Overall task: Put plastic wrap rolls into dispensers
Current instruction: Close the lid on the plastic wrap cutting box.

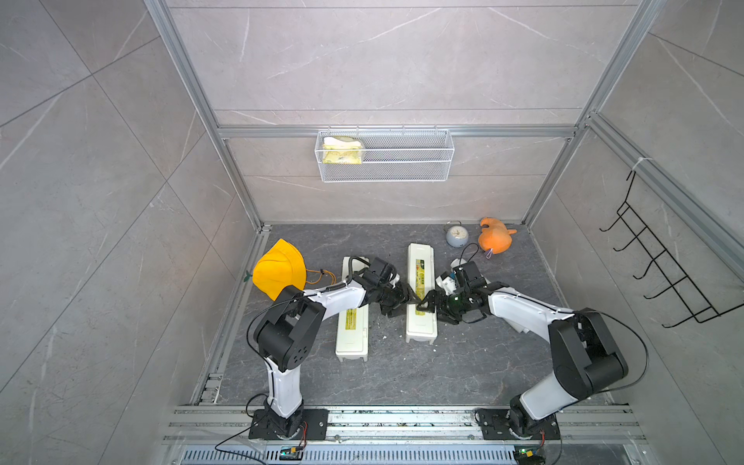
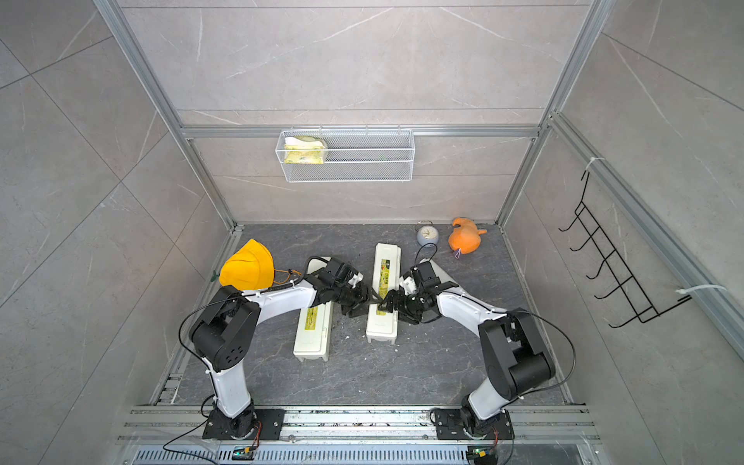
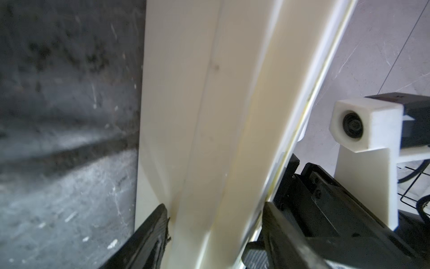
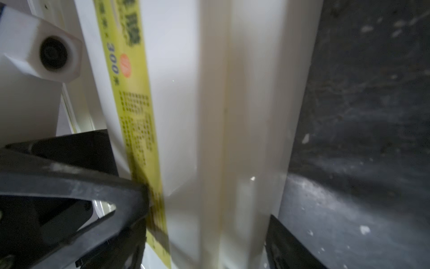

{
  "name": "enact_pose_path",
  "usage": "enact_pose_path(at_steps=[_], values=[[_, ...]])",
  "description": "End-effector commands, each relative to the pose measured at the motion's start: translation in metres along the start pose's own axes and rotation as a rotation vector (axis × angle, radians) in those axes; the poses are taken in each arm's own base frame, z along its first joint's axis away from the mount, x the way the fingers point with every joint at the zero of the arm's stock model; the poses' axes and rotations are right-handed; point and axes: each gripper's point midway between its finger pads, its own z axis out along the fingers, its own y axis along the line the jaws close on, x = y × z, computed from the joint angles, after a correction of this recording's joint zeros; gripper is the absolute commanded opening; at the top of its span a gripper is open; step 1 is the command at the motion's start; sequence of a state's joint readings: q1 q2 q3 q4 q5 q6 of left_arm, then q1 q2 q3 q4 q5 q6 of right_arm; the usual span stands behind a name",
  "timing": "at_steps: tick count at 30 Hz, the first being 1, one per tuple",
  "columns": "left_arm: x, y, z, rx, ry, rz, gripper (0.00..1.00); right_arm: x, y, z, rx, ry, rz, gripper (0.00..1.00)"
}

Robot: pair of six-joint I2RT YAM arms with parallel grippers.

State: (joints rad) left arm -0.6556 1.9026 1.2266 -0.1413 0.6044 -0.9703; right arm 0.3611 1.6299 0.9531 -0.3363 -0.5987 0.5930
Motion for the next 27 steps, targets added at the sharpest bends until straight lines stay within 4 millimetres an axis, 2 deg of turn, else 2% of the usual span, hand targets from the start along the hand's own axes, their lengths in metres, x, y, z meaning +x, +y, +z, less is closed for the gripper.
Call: enact_pose_path(at_steps=[1, 5, 10, 12, 17, 21, 27], values=[[0.0, -0.02, -0.007, 0.066, 0.077, 0.068, 0.76, -0.024, 0.01, -0.004, -0.017, -0.014, -0.066, 0.87], [-0.016, -0.025, -0.005, 0.08, 0.081, 0.068, 0.78, -0.048, 0.007, -0.005, -0.011, -0.033, -0.063, 0.88], [-0.026, -0.018, 0.01, 0.089, 0.085, 0.04, 0.73, -0.057, -0.006, 0.007, 0.028, -0.018, -0.066, 0.83], [-0.037, -0.016, 0.012, 0.083, 0.074, 0.037, 0.72, -0.063, -0.01, 0.008, 0.018, -0.024, -0.057, 0.82], [-0.073, -0.038, 0.009, 0.116, 0.01, 0.086, 0.72, -0.086, -0.008, -0.005, -0.03, -0.073, -0.046, 0.83], [-0.097, -0.039, 0.004, 0.092, -0.033, 0.106, 0.73, -0.108, -0.004, -0.015, -0.059, -0.103, -0.056, 0.85], [-0.132, -0.046, -0.002, 0.082, -0.113, 0.15, 0.73, -0.136, -0.004, -0.01, -0.066, -0.116, -0.069, 0.88]])
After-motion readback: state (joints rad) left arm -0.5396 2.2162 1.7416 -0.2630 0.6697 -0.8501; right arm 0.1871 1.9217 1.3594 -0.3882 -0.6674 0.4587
